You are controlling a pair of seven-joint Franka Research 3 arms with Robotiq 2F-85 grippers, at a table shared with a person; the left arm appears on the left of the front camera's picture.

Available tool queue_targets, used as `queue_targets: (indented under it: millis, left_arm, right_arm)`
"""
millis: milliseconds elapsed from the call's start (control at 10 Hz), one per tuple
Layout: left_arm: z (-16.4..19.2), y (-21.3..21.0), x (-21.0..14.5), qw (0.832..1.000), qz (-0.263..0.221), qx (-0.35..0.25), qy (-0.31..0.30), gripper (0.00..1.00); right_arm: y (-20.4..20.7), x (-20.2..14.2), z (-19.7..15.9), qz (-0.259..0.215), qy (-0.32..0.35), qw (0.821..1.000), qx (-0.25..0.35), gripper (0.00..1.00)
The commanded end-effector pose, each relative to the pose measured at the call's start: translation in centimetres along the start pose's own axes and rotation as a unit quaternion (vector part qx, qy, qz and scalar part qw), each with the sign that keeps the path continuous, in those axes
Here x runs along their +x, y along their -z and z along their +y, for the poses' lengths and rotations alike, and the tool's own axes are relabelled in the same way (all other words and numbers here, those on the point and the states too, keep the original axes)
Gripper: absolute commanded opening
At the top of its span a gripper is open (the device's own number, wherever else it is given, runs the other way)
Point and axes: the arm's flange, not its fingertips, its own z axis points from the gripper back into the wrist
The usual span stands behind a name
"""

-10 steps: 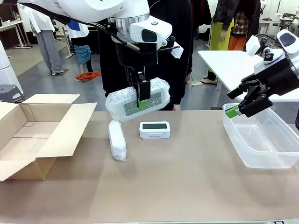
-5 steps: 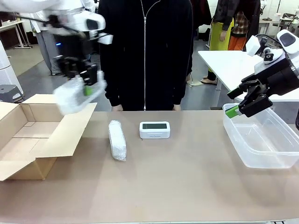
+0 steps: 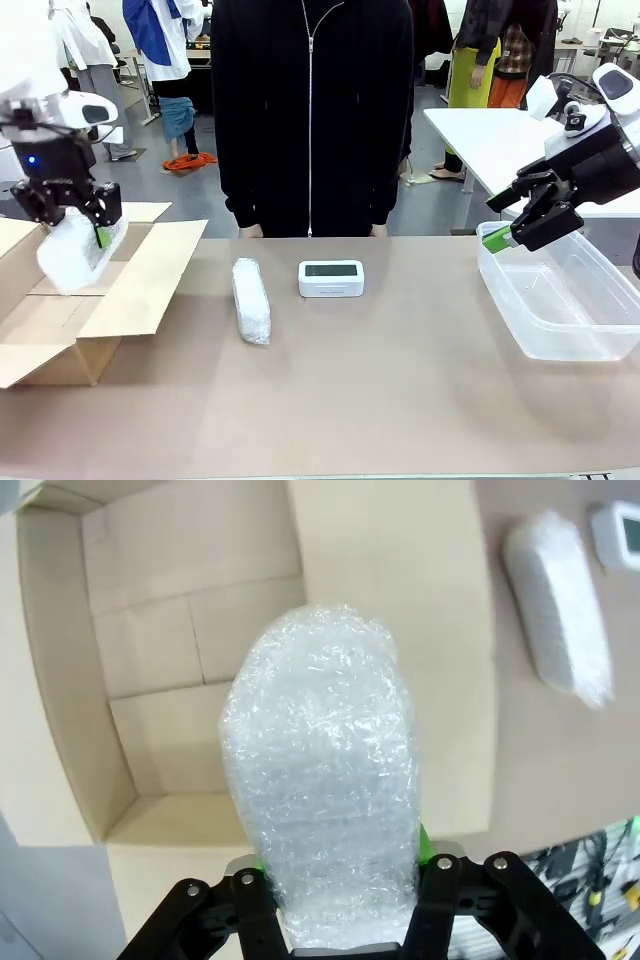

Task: Separate and place wrapped and unwrapped clocks.
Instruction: If the picked Digital clock is wrapped, place it in the Package Box ; if not, place it in the Organizing box.

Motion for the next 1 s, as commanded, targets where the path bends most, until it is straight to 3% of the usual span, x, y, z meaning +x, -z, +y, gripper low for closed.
queue_targets:
  millis: [0, 200, 300, 500, 700, 800, 900]
  left_arm:
    - [2.7, 2.7, 0.9, 0.999, -0.043, 0.008, -0.013, 0.52]
    - [5.2, 6.3, 3.3, 0.995, -0.087, 0.048, -0.013, 0.52]
    - [5.5, 7.8, 4.5, 0.995, -0.082, 0.048, -0.020, 0.52]
    - [6.4, 11.8, 6.4, 0.994, -0.026, 0.089, -0.061, 0.52]
    - [7.0, 15.0, 7.3, 0.989, -0.020, 0.098, -0.107, 0.52]
    - [7.1, 16.0, 7.3, 0.991, -0.010, 0.085, -0.103, 0.52]
    - [7.2, 16.1, 7.3, 0.991, -0.007, 0.076, -0.107, 0.84]
  right_arm:
    - [0.3, 0.0, -0.3, -0.014, -0.005, 1.000, 0.012, 1.00]
    - [0.3, 0.0, -0.3, -0.014, -0.005, 1.000, 0.012, 1.00]
    - [0.3, 0.0, -0.3, -0.014, -0.005, 1.000, 0.012, 1.00]
    - [0.3, 0.0, -0.3, -0.014, -0.005, 1.000, 0.012, 1.00]
    - [0.3, 0.0, -0.3, -0.014, -0.005, 1.000, 0.012, 1.00]
    - [0.3, 0.0, -0.3, -0.014, -0.005, 1.000, 0.012, 1.00]
    - [0.3, 0.0, -0.3, -0.014, -0.005, 1.000, 0.012, 1.00]
